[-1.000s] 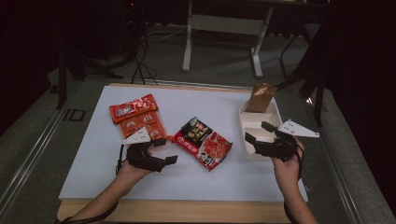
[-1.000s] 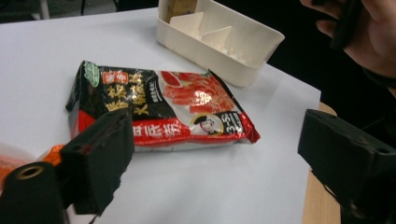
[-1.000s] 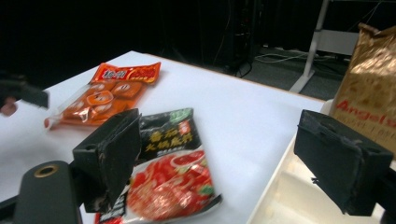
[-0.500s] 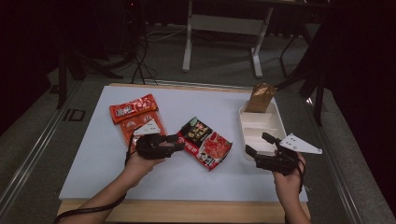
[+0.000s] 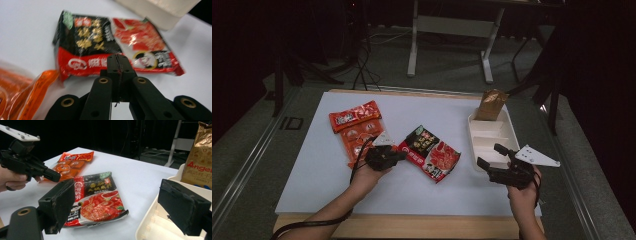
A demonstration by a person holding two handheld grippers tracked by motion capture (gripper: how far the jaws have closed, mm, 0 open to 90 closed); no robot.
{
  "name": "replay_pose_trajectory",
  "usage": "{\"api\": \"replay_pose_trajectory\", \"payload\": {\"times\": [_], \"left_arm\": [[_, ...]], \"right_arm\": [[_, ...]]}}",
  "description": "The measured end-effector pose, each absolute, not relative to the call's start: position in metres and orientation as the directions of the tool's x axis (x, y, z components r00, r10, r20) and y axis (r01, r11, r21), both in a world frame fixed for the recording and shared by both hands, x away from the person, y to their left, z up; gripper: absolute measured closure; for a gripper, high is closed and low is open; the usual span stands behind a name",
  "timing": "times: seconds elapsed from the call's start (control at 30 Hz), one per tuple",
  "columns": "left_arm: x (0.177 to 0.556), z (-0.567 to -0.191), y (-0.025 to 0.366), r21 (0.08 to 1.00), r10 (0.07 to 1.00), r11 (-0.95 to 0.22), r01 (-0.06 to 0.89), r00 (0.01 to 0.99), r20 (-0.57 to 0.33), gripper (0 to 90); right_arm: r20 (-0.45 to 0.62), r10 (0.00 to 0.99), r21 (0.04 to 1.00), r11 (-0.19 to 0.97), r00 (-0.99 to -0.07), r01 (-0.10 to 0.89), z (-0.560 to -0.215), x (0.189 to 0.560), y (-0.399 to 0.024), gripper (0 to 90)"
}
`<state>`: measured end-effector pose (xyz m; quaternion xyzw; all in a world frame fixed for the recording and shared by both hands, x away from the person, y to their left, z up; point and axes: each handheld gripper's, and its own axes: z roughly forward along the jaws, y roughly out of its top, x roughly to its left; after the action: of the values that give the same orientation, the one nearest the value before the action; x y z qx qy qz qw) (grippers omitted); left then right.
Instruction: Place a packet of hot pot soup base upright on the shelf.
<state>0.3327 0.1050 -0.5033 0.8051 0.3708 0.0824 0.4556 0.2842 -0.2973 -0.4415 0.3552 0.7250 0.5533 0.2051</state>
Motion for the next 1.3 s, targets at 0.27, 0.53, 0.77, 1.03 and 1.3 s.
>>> {"api": "replay_pose_trajectory", "payload": {"times": [0.27, 0.53, 0.77, 1.03, 1.3], "left_arm": [[0.340, -0.522, 0.101, 0.715, 0.712, -0.376, 0.589, 0.678, -0.184, 89.7], [0.350, -0.539, 0.092, 0.637, 0.738, -0.412, 0.652, 0.648, -0.186, 89.7], [0.359, -0.539, 0.083, 0.626, 0.738, -0.419, 0.658, 0.648, -0.188, 89.7], [0.381, -0.536, 0.072, 0.609, 0.767, -0.405, 0.682, 0.616, -0.180, 89.7], [0.402, -0.531, 0.059, 0.608, 0.786, -0.386, 0.694, 0.592, -0.176, 89.6]], "right_arm": [[0.090, 0.728, 0.947, 0.148, -0.679, 0.284, -0.442, 0.285, -0.296, 14.4], [0.084, 0.750, 0.955, 0.128, -0.656, 0.268, -0.440, 0.283, -0.299, 14.5], [0.086, 0.752, 0.953, 0.128, -0.654, 0.273, -0.440, 0.283, -0.299, 14.5], [0.084, 0.750, 0.954, 0.131, -0.656, 0.271, -0.440, 0.283, -0.299, 14.5], [0.090, 0.747, 0.954, 0.126, -0.658, 0.272, -0.440, 0.283, -0.299, 14.5]]}}
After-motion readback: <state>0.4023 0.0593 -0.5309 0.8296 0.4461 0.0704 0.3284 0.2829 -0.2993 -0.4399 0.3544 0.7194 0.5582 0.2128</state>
